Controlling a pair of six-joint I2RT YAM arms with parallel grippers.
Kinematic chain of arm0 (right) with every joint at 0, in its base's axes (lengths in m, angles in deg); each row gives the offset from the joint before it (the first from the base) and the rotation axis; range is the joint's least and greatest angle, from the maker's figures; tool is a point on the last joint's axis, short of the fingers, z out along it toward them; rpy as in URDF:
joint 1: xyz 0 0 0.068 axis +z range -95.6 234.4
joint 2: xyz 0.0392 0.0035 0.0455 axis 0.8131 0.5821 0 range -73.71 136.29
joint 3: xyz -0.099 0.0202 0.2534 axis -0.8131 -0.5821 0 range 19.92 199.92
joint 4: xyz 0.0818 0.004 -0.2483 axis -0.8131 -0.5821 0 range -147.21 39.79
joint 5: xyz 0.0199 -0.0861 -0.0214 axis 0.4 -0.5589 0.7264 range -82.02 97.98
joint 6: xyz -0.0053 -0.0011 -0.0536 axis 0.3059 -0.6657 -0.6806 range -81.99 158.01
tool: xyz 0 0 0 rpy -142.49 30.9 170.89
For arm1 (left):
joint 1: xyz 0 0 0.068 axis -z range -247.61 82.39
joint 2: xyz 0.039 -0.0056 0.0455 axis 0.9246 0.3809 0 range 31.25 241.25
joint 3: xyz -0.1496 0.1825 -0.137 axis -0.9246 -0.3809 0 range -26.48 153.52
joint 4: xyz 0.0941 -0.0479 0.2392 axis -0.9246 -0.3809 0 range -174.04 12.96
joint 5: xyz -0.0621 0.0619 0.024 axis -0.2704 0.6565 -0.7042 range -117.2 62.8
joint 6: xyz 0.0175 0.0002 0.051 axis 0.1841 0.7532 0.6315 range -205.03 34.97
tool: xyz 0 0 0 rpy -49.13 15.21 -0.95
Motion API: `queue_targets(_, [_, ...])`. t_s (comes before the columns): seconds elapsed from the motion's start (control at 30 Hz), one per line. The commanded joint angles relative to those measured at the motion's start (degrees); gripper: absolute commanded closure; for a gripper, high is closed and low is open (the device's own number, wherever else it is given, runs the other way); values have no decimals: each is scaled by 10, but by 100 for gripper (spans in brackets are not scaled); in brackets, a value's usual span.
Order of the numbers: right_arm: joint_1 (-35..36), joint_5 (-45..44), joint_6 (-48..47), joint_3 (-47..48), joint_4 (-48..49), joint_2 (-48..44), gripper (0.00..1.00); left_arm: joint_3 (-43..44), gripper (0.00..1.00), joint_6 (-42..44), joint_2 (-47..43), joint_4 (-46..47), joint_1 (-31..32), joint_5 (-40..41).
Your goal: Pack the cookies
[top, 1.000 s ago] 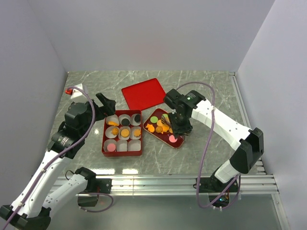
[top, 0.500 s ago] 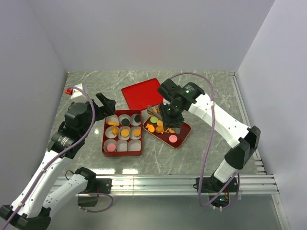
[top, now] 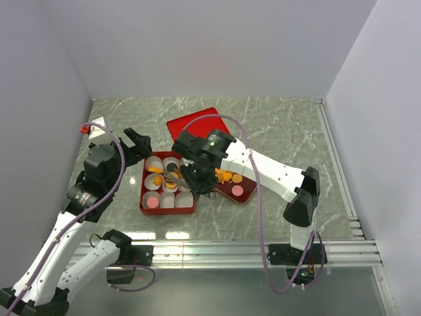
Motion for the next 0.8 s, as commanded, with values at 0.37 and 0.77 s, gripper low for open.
queue_targets(0.37, [49,-18,-28,2,-8,37,67,44,1,18,-13,-28,0,26])
queue_targets(0.77, [71,-15,-16,-31,28,47,66,48,1,9,0,-20,1,2])
